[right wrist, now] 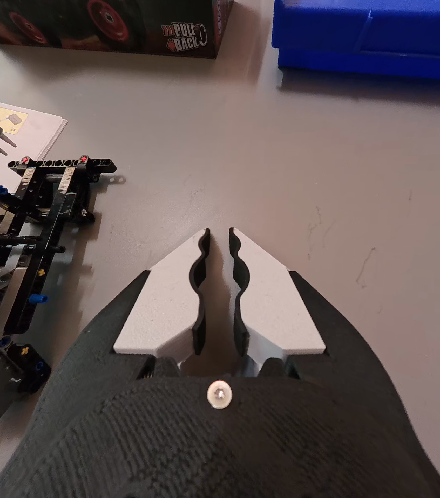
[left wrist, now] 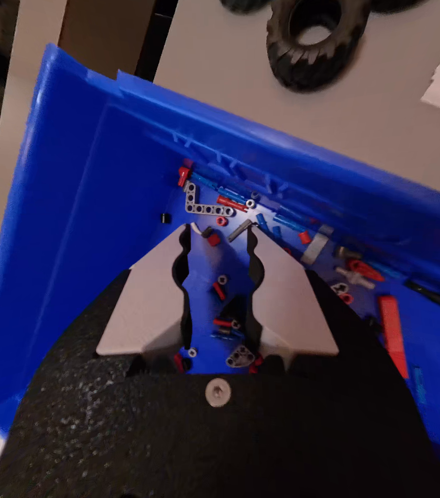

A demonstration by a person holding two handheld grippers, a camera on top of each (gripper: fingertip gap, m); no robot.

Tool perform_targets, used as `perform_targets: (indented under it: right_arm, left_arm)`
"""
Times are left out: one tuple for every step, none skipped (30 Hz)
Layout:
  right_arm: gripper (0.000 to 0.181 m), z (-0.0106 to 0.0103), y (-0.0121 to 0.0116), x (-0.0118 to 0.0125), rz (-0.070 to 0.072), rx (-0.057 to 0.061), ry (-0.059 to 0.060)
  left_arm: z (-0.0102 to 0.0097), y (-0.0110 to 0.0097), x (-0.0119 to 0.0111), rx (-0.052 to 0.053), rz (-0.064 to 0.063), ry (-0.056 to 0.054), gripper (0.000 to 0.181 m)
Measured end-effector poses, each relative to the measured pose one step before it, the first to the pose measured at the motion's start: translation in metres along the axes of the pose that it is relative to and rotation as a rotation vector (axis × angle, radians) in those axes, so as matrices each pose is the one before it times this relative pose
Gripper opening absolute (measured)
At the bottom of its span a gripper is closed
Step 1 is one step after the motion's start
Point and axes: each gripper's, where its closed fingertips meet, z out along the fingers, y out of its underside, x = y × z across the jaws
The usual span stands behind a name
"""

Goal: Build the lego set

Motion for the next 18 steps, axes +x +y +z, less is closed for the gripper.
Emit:
perform_targets:
  right_arm:
    - [0.013, 0.00006, -0.00005, -0.00021, 0.0051, 0.0005, -0.0054]
    - [0.013, -0.00014, -0.00001, 0.0002, 0.0095, 0.0008, -0.0066]
    - [0.012, -0.00002, -0.00016, 0.00021, 0.0103, 0.0008, -0.0068]
    - [0.012, -0.00009, -0.00007, 0.00012, 0.009, 0.0006, -0.0061]
    - [0.011, 0.00002, -0.00005, 0.00055, 0.0091, 0.0005, -0.0035]
    - [0.01, -0.00009, -0.00006, 0.00065, 0.0081, 0.0002, -0.0022]
    - [0.01, 0.00001, 0.00003, 0.00005, 0.006, 0.0004, -0.0044]
    - [0.01, -0.0001, -0.00012, -0.00027, 0.0042, 0.0005, -0.0059]
    - [0.01, 0.00003, -0.00004, 0.00001, 0.0032, 0.0002, -0.0032]
    - [0.01, -0.00003, -0.00008, 0.00007, 0.0025, 0.0001, -0.0014]
    - [0.01, -0.00008, 0.00002, -0.00006, 0.0011, 0.0001, -0.0011]
    - [0.01, 0.00004, -0.00001, -0.00004, -0.0007, 0.0, 0.0]
    - [0.01, 0.00002, 0.00003, -0.00004, -0.0013, 0.0, 0.0006]
    - [0.01, -0.00001, -0.00005, -0.00009, -0.0015, -0.0001, 0.0009]
    - [0.01, 0.00009, 0.00002, -0.0001, -0.0018, -0.0002, 0.0012]
    - [0.011, -0.00004, 0.0, -0.00003, -0.0027, -0.0001, 0.0016]
    - [0.011, -0.00001, 0.00008, -0.00013, -0.0023, -0.0001, 0.0004]
    - [0.011, 0.00001, -0.00003, -0.00031, -0.0023, -0.0001, 0.0005]
  left_arm:
    - [0.00196, -0.00102, -0.0022, 0.0086, 0.0092, 0.0024, 0.038]
    - [0.00142, -0.00389, 0.00111, 0.023, 0.0048, 0.0148, 0.038]
    - [0.00155, -0.00578, 0.00278, 0.0353, 0.0088, 0.0171, 0.04]
    - [0.00192, -0.0049, 0.00233, 0.0359, 0.0146, 0.009, 0.044]
    - [0.00264, -0.00127, 0.00157, 0.0188, 0.0158, 0.003, 0.04]
    - [0.00363, 0.00143, 0.00036, 0.0036, 0.0104, -0.0068, 0.041]
    - [0.00272, 0.00096, 0.00085, 0.0031, -0.0017, -0.0064, 0.038]
    - [0.00046, -0.00144, 0.0012, 0.0177, -0.0062, -0.0032, 0.036]
    - [0.00049, -0.00104, 0.00244, 0.0192, -0.0004, 0.0061, 0.034]
    - [0.00052, -0.00104, 0.00366, 0.0234, -0.011, 0.0142, 0.029]
    - [0.00068, -0.00115, 0.00277, 0.0285, -0.0232, 0.0092, 0.024]
    - [0.00058, -0.00102, 0.00125, 0.0239, -0.0122, 0.0013, 0.024]
    - [-0.00067, 0.00023, 0.00114, 0.0023, 0.0009, 0.0006, 0.025]
    - [-0.00112, 0.0006, 0.00206, -0.0069, -0.0103, 0.0069, 0.025]
    - [-0.00146, 0.00066, 0.0025, -0.0086, -0.0081, 0.0152, 0.026]
    - [-0.00232, 0.00125, 0.00328, -0.0138, -0.0019, 0.0228, 0.027]
    - [-0.00282, 0.00206, 0.0044, -0.0166, 0.0039, 0.0272, 0.03]
    - [-0.00307, 0.00233, 0.00609, -0.0165, 0.0076, 0.0347, 0.036]
